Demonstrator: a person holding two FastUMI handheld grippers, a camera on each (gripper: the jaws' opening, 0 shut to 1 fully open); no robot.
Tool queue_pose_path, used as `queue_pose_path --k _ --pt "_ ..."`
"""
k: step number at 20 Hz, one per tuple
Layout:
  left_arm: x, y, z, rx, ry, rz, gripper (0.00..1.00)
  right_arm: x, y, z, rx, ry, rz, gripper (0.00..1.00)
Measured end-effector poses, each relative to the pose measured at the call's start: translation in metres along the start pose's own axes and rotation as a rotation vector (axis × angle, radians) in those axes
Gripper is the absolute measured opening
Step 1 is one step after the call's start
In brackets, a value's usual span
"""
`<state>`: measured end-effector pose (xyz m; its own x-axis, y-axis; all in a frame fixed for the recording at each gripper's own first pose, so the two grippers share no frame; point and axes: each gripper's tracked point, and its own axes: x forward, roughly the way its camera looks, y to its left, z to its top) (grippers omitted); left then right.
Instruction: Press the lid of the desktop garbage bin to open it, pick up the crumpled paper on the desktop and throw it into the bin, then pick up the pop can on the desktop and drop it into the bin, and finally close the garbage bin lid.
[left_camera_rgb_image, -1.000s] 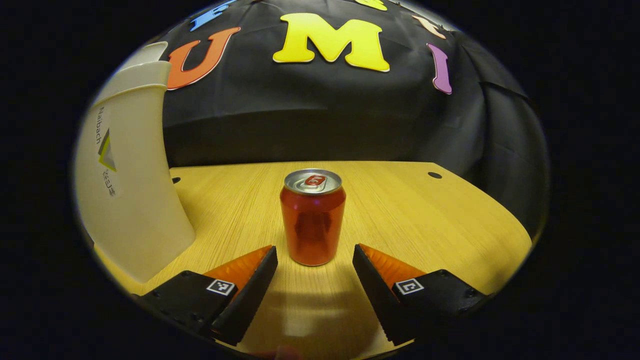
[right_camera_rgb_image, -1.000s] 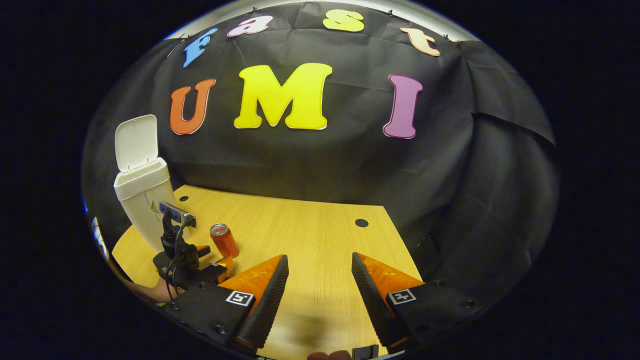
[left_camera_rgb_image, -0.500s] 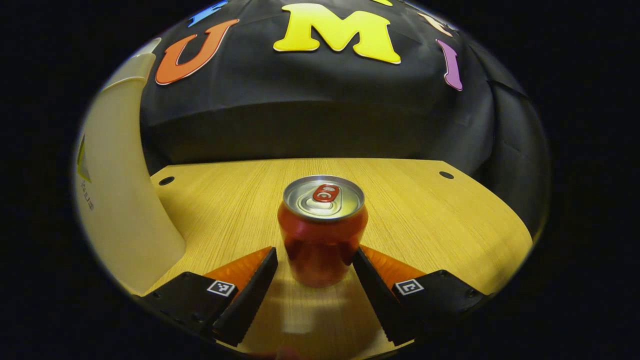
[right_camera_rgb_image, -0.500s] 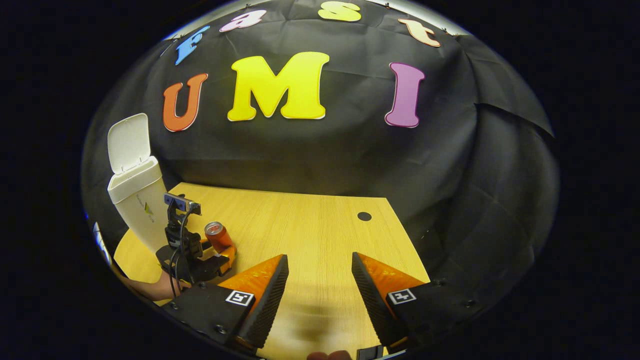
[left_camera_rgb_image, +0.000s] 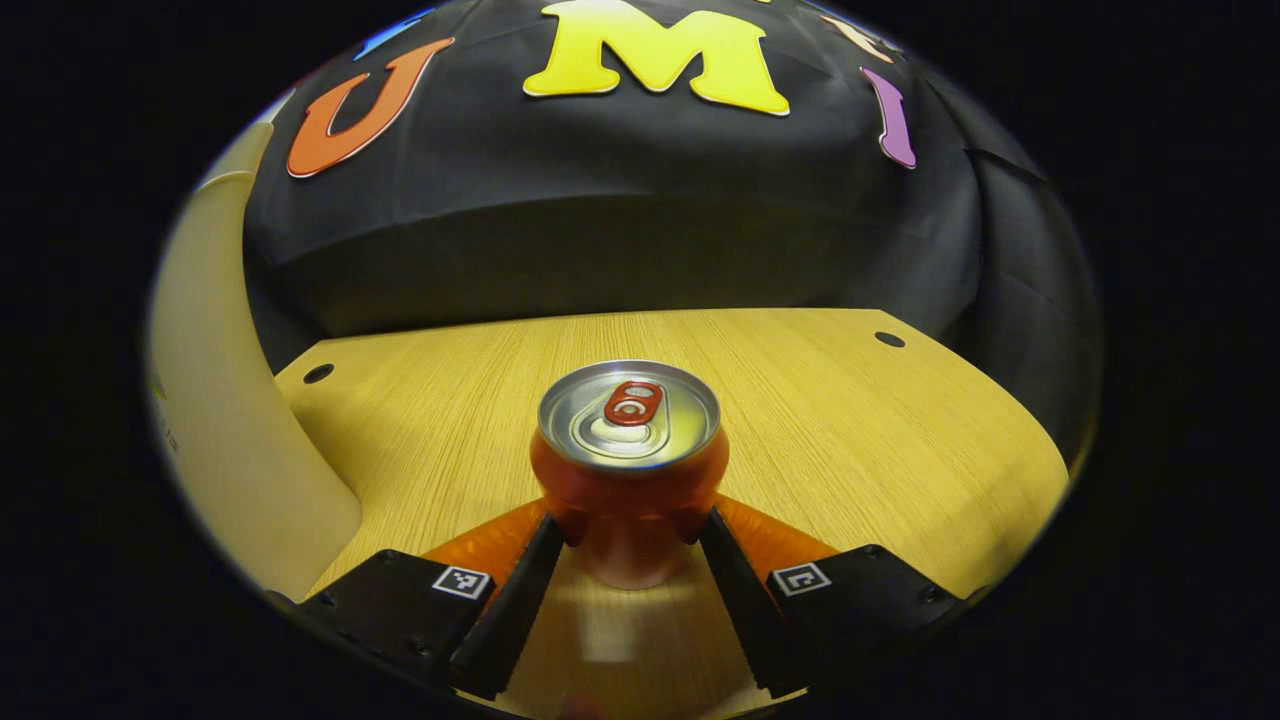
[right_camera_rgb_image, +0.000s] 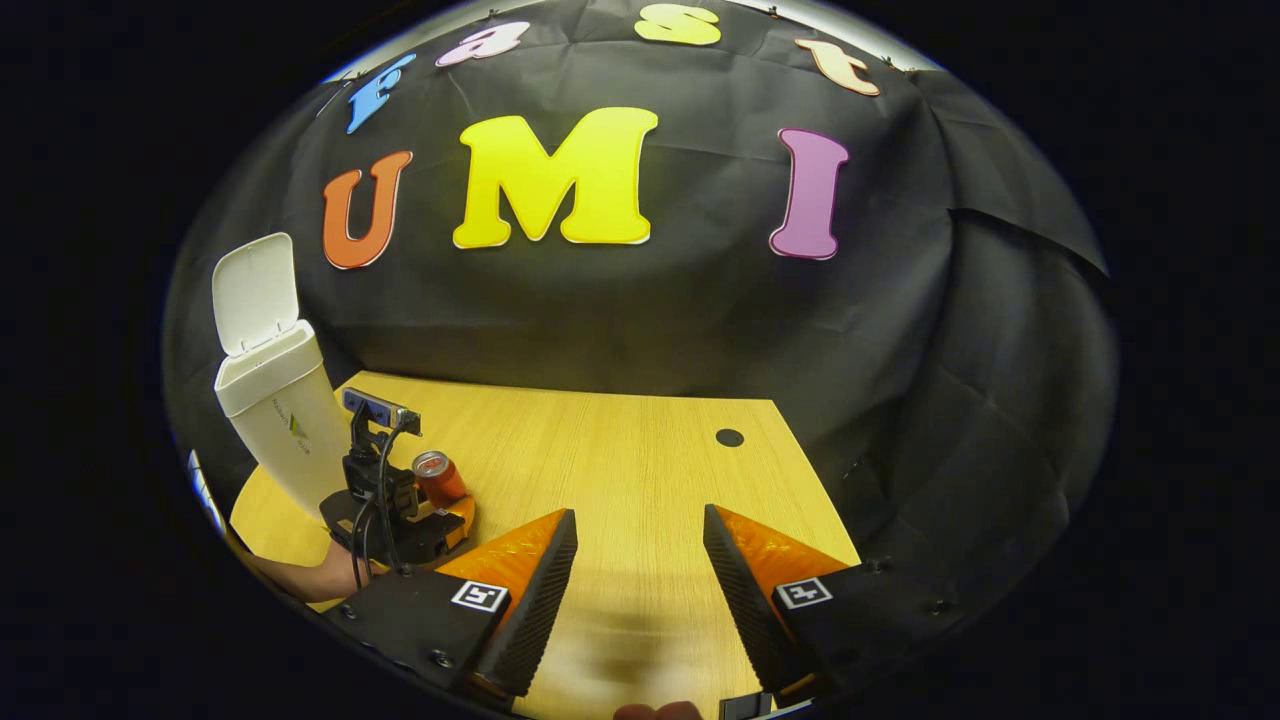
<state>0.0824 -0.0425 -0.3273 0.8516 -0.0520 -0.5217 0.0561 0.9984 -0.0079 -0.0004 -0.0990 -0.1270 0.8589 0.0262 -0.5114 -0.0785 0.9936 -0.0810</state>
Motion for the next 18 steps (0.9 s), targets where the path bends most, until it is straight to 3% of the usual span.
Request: queue_pose_path --k 4,9,15,18 --pt "-0.028 0.000 0.037 -0.020 -0.048 -0.009 0.87 -0.004 0.008 0.003 0.028 -0.021 0.014 0.81" --pt "-0.076 0.021 0.121 -0.049 -0.146 0.049 0.86 -0.011 0.039 0.009 0.088 -0.049 0.090 0.81" --pt "-0.133 0.084 0.228 -0.079 -0.283 0.165 0.86 -0.012 0.064 0.038 0.131 -0.126 0.176 0.81" --pt "-0.154 0.135 0.254 -0.094 -0.314 0.264 0.86 -0.006 0.076 0.047 0.149 -0.139 0.209 0.81"
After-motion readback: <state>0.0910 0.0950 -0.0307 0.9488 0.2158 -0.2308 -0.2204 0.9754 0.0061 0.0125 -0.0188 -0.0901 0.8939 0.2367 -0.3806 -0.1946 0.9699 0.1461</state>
